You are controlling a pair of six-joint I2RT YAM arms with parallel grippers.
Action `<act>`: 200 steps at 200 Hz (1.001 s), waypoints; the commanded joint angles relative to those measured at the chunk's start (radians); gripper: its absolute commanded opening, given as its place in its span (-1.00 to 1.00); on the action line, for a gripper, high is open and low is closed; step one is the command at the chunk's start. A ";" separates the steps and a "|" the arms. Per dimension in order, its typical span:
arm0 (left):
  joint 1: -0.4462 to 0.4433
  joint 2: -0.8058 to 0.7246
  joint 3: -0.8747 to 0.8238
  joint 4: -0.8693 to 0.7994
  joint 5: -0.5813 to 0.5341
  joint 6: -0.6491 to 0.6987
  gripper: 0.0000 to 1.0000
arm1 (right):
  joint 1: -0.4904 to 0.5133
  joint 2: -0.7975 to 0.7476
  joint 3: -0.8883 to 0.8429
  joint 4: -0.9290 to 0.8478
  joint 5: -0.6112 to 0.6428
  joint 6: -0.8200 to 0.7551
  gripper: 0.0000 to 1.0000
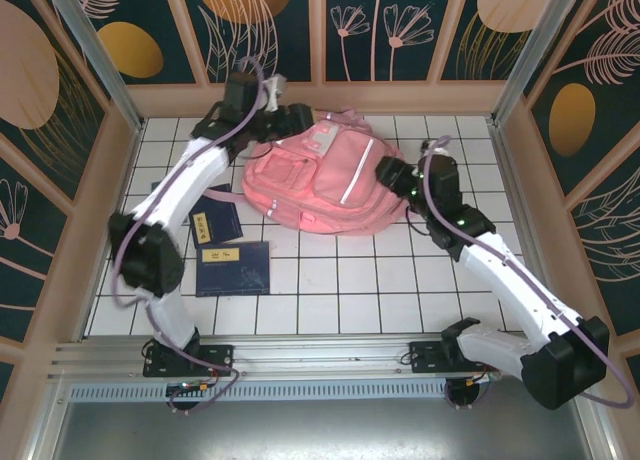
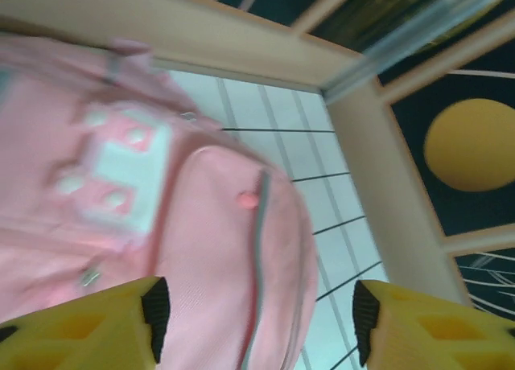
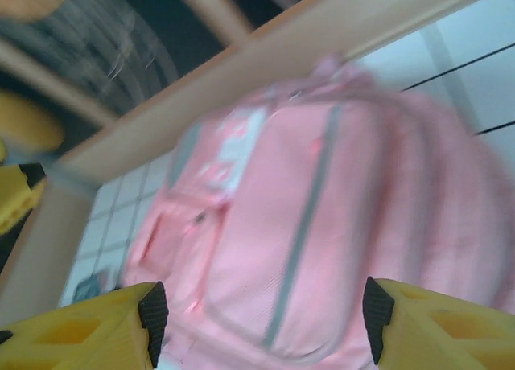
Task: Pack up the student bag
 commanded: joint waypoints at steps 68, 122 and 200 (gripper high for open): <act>0.156 -0.771 -0.869 -0.289 -0.462 -0.563 0.80 | 0.332 0.639 0.346 0.005 -0.394 -0.304 0.45; 0.157 -0.984 -1.069 -0.414 -0.491 -0.709 0.81 | 0.420 0.978 0.687 -0.118 -0.450 -0.371 0.54; 0.157 -1.063 -1.375 -0.196 -0.335 -0.803 0.78 | 0.440 1.198 0.851 -0.253 -0.555 -0.447 0.51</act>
